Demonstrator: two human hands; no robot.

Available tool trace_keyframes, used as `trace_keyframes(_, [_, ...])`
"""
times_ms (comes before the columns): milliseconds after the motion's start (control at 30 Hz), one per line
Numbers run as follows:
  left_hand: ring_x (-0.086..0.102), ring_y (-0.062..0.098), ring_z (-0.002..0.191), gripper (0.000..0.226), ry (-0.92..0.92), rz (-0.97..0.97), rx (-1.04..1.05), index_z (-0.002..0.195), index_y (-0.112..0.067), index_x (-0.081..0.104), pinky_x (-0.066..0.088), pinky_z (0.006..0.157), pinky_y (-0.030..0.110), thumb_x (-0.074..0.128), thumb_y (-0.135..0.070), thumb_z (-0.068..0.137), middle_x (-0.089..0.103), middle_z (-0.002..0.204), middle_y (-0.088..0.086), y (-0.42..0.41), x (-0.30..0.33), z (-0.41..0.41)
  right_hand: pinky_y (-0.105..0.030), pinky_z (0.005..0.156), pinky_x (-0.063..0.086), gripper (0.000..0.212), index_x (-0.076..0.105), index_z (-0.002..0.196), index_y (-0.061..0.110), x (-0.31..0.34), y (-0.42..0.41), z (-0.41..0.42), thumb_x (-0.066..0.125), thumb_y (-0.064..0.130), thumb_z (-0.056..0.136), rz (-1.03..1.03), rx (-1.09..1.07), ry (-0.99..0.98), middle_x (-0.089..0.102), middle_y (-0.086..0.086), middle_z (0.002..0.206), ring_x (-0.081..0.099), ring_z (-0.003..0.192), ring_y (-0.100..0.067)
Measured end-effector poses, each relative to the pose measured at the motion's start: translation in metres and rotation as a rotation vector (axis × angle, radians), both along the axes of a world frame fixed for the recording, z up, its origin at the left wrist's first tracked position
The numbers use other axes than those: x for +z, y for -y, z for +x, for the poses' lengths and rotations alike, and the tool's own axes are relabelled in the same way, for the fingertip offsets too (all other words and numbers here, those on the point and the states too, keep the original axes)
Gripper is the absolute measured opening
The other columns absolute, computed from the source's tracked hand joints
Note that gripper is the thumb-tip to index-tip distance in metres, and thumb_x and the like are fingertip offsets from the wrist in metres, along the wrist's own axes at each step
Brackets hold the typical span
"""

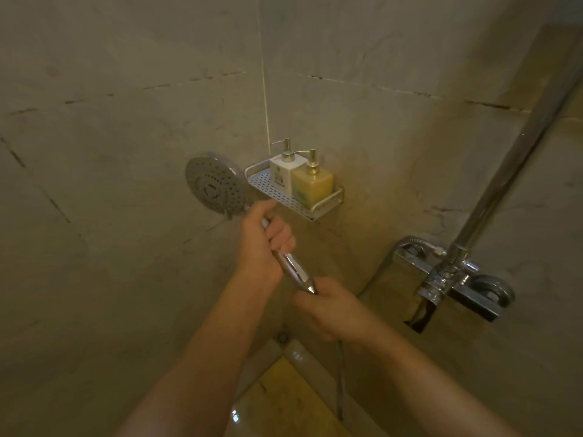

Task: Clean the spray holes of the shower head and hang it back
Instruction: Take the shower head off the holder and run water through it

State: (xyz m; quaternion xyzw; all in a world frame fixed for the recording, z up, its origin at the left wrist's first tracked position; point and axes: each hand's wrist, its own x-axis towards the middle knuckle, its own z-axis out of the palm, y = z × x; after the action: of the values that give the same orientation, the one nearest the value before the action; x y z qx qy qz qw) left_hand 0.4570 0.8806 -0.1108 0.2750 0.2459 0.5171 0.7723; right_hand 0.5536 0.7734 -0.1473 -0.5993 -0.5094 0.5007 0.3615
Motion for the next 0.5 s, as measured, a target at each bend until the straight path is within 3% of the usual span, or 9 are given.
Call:
trace_keyframes(67, [0.025, 0.005, 0.025, 0.047, 0.162, 0.050, -0.217, 0.050, -0.025, 0.028, 0.024, 0.026, 0.019, 0.050, -0.015, 0.090, 0.028, 0.033, -0.009, -0.007, -0.002, -0.007, -0.019, 0.038, 0.012, 0.046, 0.033, 0.057, 0.023, 0.005, 0.004, -0.001, 0.056, 0.021, 0.097, -0.185, 0.115, -0.301, 0.025, 0.003, 0.050, 0.020, 0.038, -0.008])
trace_keyframes(133, [0.030, 0.006, 0.026, 0.042, 0.277, 0.075, -0.373, 0.060, -0.026, 0.022, 0.029, 0.027, 0.020, 0.051, -0.013, 0.087, 0.033, 0.036, -0.007, -0.012, -0.001, -0.010, -0.017, 0.037, 0.008, 0.048, 0.031, 0.056, 0.026, 0.007, 0.005, -0.003, 0.055, 0.025, 0.098, -0.248, 0.190, -0.434, 0.020, 0.006, 0.051, 0.016, 0.038, -0.005])
trace_keyframes(167, [0.032, 0.008, 0.030, 0.039, 0.242, 0.084, -0.377, 0.063, -0.024, 0.022, 0.032, 0.031, 0.020, 0.052, -0.014, 0.087, 0.036, 0.039, -0.006, -0.014, 0.000, -0.010, -0.017, 0.037, 0.009, 0.049, 0.032, 0.056, 0.026, 0.005, 0.003, -0.006, 0.055, 0.025, 0.098, -0.246, 0.177, -0.441, 0.020, 0.006, 0.050, 0.016, 0.038, -0.005])
trace_keyframes(267, [0.049, 0.015, 0.046, 0.026, -0.167, 0.085, -0.246, 0.072, -0.016, 0.047, 0.050, 0.048, 0.027, 0.059, -0.022, 0.094, 0.051, 0.056, 0.002, -0.015, 0.006, 0.000, -0.023, 0.040, 0.017, 0.045, 0.036, 0.056, 0.023, -0.010, -0.004, -0.016, 0.054, 0.019, 0.097, -0.088, -0.053, -0.188, 0.028, 0.004, 0.048, 0.025, 0.038, -0.009])
trace_keyframes(333, [0.056, 0.015, 0.051, 0.021, -0.411, 0.093, -0.103, 0.094, -0.009, 0.058, 0.057, 0.058, 0.034, 0.069, -0.027, 0.093, 0.057, 0.063, 0.002, -0.012, 0.010, 0.007, -0.036, 0.043, 0.028, 0.038, 0.040, 0.056, 0.018, -0.021, -0.010, -0.019, 0.055, 0.021, 0.091, 0.041, -0.202, -0.026, 0.036, 0.001, 0.049, 0.034, 0.043, -0.014])
trace_keyframes(400, [0.055, 0.014, 0.050, 0.033, -0.509, 0.078, 0.049, 0.106, -0.009, 0.057, 0.055, 0.061, 0.035, 0.076, -0.028, 0.088, 0.056, 0.064, 0.000, -0.011, 0.007, 0.013, -0.042, 0.050, 0.035, 0.031, 0.048, 0.062, 0.010, -0.028, -0.017, -0.019, 0.056, 0.026, 0.087, 0.105, -0.264, 0.122, 0.043, -0.002, 0.056, 0.041, 0.052, -0.016])
trace_keyframes(500, [0.044, 0.013, 0.047, 0.023, -0.495, 0.038, 0.209, 0.095, -0.015, 0.057, 0.045, 0.047, 0.027, 0.076, -0.025, 0.086, 0.046, 0.060, -0.001, -0.005, 0.002, 0.016, -0.031, 0.053, 0.032, 0.030, 0.054, 0.065, 0.011, -0.031, -0.019, -0.022, 0.058, 0.024, 0.092, 0.094, -0.258, 0.247, 0.046, 0.000, 0.059, 0.042, 0.056, -0.010])
